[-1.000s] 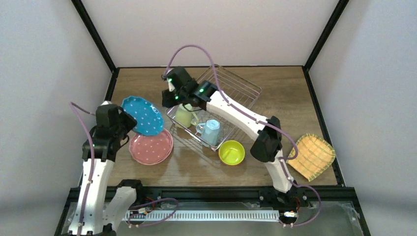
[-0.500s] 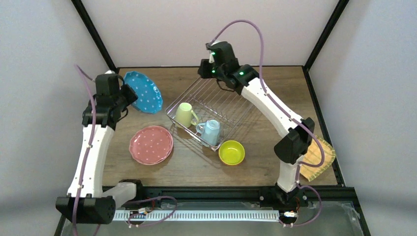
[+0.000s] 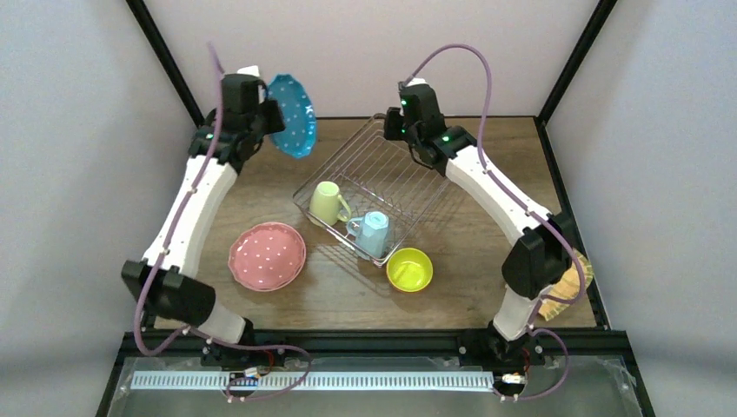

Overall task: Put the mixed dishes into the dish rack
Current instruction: Insert the plate into the dish rack.

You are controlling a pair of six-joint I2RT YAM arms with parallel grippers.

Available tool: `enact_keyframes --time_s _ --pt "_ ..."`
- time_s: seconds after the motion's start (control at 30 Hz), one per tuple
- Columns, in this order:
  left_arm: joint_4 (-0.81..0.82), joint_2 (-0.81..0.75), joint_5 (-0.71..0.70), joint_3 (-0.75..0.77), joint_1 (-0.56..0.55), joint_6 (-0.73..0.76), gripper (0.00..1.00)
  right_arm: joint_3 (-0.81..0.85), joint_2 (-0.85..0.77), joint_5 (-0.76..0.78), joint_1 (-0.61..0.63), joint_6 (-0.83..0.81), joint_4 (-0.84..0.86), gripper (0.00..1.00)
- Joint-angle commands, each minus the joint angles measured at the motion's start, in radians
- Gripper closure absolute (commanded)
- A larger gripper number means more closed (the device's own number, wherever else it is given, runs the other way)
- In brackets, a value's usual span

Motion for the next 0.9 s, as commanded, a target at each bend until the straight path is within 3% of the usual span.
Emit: enact_keyframes --time_s 0.0,0.2,0.5,0.87 --pt "0.172 0.091 -0.071 0.130 -0.088 0.117 0.97 -0.085 -0.079 0.067 -0.036 -0.031 0.093 0.20" --pt "0.193 0.256 -0.088 0.284 -0.157 0.221 0.97 -0.210 -0.133 0.095 -0.114 -0.036 0.163 0.19" --pt "0.347 0.362 -0.173 0.300 -0.251 0.375 0.97 -0.384 -0.189 0.075 -0.214 0.009 0.367 0.19" --pt "0.464 0.426 -0.026 0.252 -0.255 0.456 0.97 -0.421 -0.170 0.084 -0.237 -0.036 0.475 0.19"
